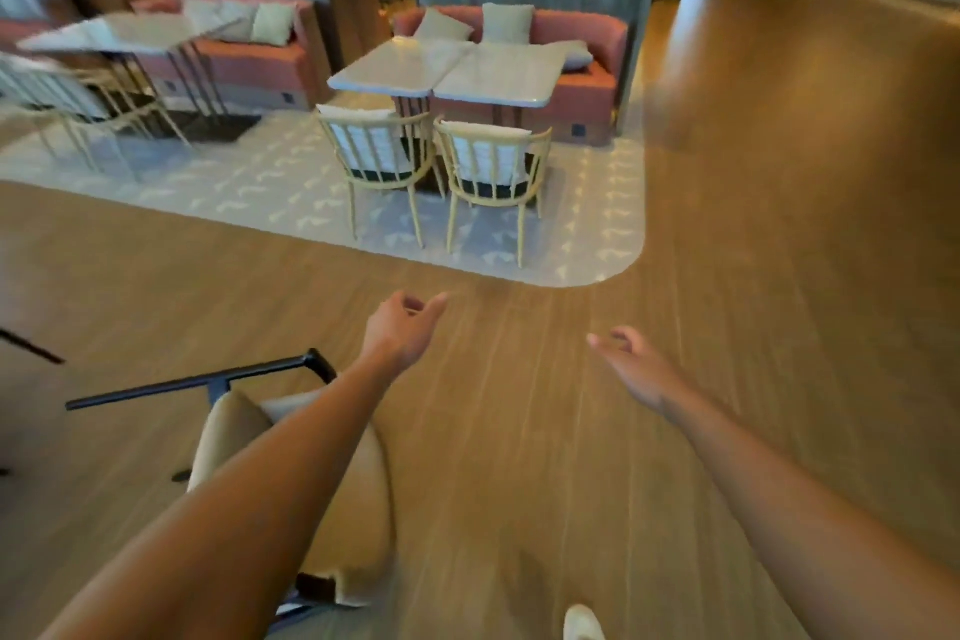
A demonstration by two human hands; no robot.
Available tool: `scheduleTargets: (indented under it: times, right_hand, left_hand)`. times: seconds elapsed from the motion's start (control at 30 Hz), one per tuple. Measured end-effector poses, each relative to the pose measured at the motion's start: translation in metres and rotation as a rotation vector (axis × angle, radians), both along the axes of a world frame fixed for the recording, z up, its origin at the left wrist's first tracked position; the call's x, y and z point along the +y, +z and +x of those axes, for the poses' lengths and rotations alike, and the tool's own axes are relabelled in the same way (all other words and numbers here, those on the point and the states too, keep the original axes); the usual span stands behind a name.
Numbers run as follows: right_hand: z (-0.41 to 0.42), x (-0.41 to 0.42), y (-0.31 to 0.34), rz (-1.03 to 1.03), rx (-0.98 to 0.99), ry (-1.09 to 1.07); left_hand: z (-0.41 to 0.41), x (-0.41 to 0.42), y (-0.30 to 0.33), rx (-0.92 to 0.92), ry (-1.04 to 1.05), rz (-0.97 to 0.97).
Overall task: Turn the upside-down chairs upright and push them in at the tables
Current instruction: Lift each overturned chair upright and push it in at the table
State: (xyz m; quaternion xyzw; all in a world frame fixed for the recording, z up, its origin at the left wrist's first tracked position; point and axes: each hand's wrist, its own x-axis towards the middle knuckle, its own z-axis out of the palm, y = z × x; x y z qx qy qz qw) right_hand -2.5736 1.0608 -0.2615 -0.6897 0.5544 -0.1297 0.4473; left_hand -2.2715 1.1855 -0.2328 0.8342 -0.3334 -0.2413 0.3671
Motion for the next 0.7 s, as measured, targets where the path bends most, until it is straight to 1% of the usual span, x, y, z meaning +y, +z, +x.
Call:
scheduleTargets:
  times: [0.13,0.23,0.43,0.6,0.7]
  right_hand:
    - [0.059,-0.078,-0.007,0.022,0.052,0.208]
    - [0.110,-0.110,-0.013,0.017,0.074,0.363]
    - [0.225,-0.128,-0.039,0.039,0.117,0.704]
    - [0.327,-0.123,-0.071,0.061,0.170,0.902]
    - [0.387,-0.110,-0.094,0.090,0.205,1.007]
  left_hand:
    - [0.028,-0.012,-0.017,0.032,0.243,0.049]
    - [0.040,-0.005,-0.029,0.065,0.373,0.069]
    - [0.067,0.044,-0.064,0.186,0.702,0.102]
    - [0.101,0.073,-0.104,0.176,0.873,0.121]
    - [0.129,0.083,-0.139,0.208,0.973,0.136]
